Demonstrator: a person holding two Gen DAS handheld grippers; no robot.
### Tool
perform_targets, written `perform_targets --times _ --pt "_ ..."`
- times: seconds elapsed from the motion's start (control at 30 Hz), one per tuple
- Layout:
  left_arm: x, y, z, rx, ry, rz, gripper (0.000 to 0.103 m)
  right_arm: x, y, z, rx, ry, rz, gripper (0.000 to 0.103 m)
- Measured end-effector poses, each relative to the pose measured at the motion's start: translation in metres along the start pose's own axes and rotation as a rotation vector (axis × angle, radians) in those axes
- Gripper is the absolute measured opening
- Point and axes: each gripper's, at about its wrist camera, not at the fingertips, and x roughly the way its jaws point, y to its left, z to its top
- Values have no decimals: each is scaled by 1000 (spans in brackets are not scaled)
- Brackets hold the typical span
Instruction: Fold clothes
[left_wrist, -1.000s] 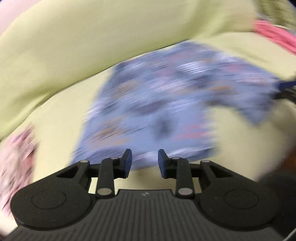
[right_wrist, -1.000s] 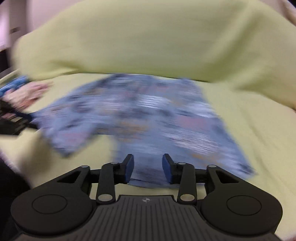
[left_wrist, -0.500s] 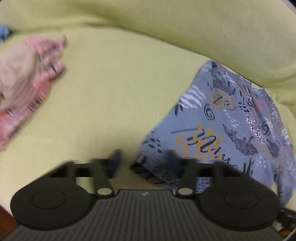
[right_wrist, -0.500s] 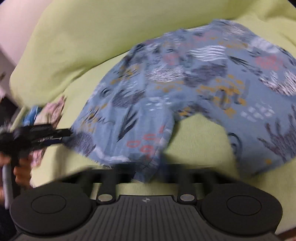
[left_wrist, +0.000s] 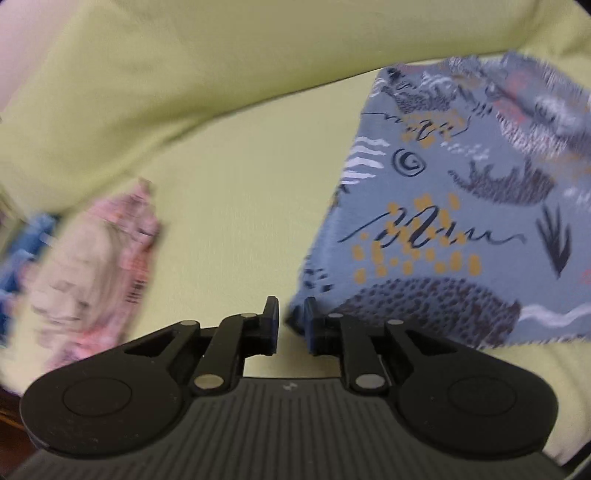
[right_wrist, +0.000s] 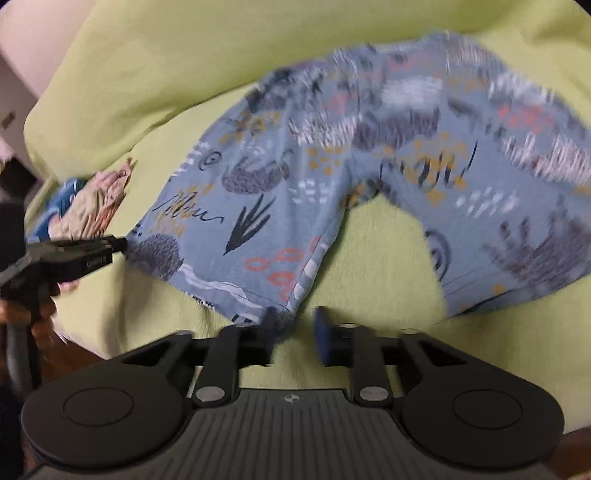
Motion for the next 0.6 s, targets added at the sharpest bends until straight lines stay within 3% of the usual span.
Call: perform_targets --times 0.1,0.2,0.27,0.33,0.43,0.6 --pt "-24 -1 -1 -52 43 20 17 -28 -4 -5 -24 -43 -51 37" --pt "-55 -14 -2 -100 74 -45 23 -54 -14 -11 4 -78 -123 42" --pt "-83 -29 -3 -112 67 -111 34 -75 -21 -14 19 -118 -164 51" --pt "-112 -46 -3 -114 38 -175 34 -96 -26 -17 32 -162 -196 55" --pt "-150 -70 -2 -93 18 -263 43 -128 -26 -21 15 -232 -241 65" --pt "-205 -91 -4 -67 -23 -326 49 -172 -25 -32 -24 -324 -319 74"
